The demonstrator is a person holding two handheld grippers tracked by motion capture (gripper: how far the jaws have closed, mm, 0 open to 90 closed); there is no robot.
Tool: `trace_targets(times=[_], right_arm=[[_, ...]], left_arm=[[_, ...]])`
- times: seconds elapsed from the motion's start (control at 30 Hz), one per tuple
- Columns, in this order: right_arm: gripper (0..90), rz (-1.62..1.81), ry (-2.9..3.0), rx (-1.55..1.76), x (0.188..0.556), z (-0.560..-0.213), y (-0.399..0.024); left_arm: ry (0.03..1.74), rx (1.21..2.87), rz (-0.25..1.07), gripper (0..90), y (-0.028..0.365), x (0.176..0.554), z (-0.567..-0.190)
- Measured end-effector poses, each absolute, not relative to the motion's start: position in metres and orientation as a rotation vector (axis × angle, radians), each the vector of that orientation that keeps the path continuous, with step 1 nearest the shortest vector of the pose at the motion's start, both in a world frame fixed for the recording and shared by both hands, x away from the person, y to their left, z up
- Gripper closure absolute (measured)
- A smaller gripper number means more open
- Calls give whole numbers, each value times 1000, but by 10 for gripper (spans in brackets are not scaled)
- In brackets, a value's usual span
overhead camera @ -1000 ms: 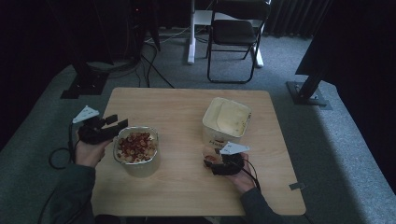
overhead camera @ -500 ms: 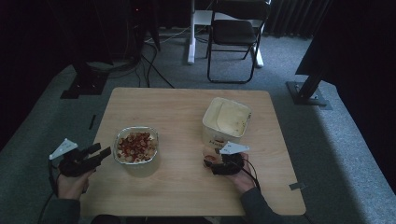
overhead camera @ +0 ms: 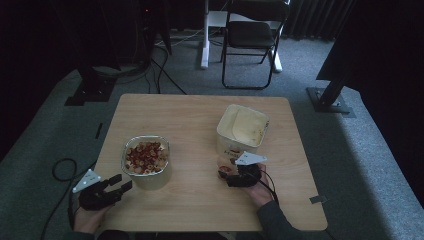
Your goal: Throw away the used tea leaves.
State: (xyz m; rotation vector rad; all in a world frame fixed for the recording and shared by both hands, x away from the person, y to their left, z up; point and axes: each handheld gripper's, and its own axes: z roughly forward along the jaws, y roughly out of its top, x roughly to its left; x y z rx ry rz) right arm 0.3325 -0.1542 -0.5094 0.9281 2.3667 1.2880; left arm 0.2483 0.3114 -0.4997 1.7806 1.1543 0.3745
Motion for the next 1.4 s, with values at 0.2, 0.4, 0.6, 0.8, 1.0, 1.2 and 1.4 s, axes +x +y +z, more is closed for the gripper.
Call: trace_targets(times=[0.2, 0.4, 0.6, 0.8, 1.0, 1.2, 1.4], right_arm=[[303, 1284, 2363, 931, 333, -509, -155], [308, 1279, 2362, 921, 333, -508, -153], [310, 1293, 2356, 920, 334, -507, -149], [311, 1297, 2349, 924, 336, -502, -146], [312, 1310, 2337, 903, 344, -487, -141], [312, 1344, 2310, 873, 352, -464, -132], [313, 1367, 2304, 856, 363, -446, -120]], left_arm=[[1144, 1842, 407, 345, 298, 255, -498], [1146, 1853, 411, 345, 296, 257, -497], [1139, 1878, 428, 346, 287, 271, -496], [1124, 1887, 443, 349, 275, 293, -496], [1100, 1886, 445, 348, 265, 314, -497], [1086, 1896, 469, 348, 254, 333, -498], [1112, 1884, 488, 348, 246, 338, -504]])
